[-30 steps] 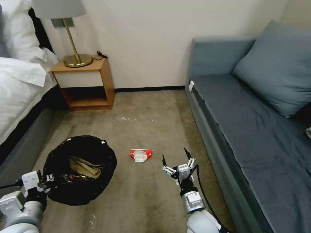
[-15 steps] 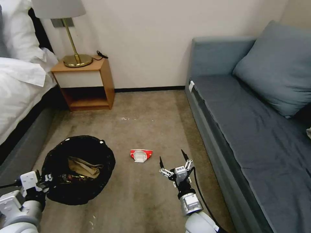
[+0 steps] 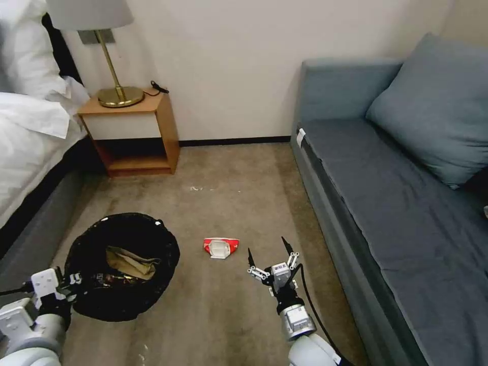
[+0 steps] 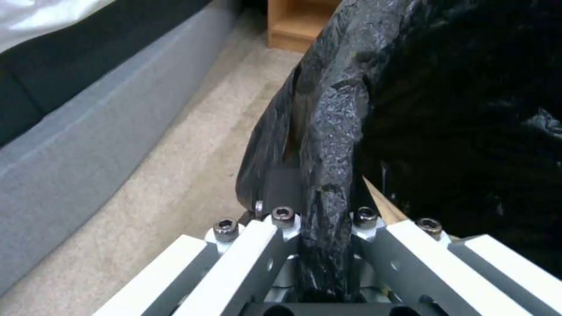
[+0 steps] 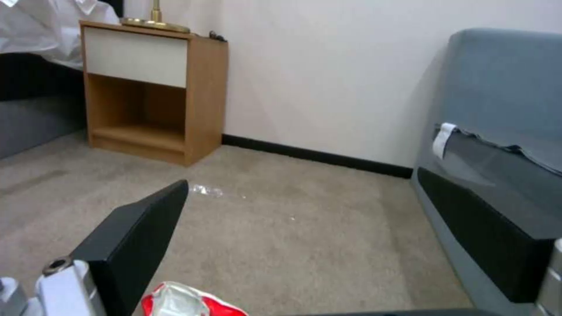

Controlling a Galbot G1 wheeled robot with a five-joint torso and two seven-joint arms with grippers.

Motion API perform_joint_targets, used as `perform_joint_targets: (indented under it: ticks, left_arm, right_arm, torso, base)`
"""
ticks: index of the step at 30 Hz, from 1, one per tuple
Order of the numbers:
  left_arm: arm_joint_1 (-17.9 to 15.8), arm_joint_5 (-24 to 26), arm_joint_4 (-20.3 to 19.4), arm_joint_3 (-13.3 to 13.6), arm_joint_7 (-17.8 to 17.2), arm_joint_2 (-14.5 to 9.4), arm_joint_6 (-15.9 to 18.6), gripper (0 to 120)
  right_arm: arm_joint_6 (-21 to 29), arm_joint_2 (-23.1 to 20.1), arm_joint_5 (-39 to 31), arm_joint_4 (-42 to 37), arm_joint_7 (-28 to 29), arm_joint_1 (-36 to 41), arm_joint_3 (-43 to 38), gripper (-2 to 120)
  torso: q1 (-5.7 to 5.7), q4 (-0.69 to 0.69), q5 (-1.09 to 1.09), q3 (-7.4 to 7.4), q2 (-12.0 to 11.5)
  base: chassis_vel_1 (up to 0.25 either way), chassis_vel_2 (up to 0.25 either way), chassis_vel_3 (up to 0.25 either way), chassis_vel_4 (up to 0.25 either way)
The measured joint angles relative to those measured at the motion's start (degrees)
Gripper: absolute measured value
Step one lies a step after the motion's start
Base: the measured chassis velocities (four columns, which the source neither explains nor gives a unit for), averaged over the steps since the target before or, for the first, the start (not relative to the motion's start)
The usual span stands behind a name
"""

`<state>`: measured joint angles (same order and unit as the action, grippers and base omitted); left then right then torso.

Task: Pick up the trash bin, then pick up the garbage on the floor and place it into the trash bin.

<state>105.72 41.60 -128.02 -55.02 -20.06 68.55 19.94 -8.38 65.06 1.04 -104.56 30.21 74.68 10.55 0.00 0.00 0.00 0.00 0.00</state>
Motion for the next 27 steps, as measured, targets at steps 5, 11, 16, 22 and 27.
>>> perform_joint_targets:
  ticks: [5, 11, 16, 22, 27]
  left_arm:
    - [-0.14, 0.01, 0.25, 0.11, -0.03, -0.01, 0.00, 3]
    - [-0.55, 0.12, 0.47, 0.35, -0.04, -0.01, 0.31, 3]
    - [-0.62, 0.18, 0.72, 0.40, -0.14, -0.14, 0.34, 3]
    - [-0.67, 0.20, 0.91, 0.41, -0.18, -0.25, 0.34, 3]
    - [-0.77, 0.16, 1.13, 0.65, -0.21, -0.20, 0.34, 3]
  right_arm:
    - [0.00, -0.05, 0.00, 0.18, 0.01, -0.12, 0.03, 100]
    - [0.00, -0.15, -0.18, 0.49, 0.04, -0.50, 0.06, 100]
    - [0.02, -0.15, -0.29, 0.82, 0.04, -0.85, 0.35, 100]
    - [0.05, -0.03, -0.32, 1.32, 0.06, -1.22, 0.75, 100]
    - [0.05, 0.00, -0.32, 1.66, 0.05, -1.26, 0.90, 100]
  torso:
    - [0.00, 0.00, 0.00, 0.00, 0.00]
    - [0.00, 0.00, 0.00, 0.00, 0.00]
    - [0.00, 0.00, 0.00, 0.00, 0.00]
    - [0.00, 0.00, 0.00, 0.00, 0.00]
    - [0.00, 0.00, 0.00, 0.00, 0.00]
  base:
    - [0.000, 0.000, 0.000, 0.000]
    - [0.000, 0.000, 0.000, 0.000]
    - [-0.015, 0.006, 0.013, -0.026]
    - [-0.014, 0.015, 0.016, -0.013]
    - [-0.015, 0.015, 0.020, -0.008]
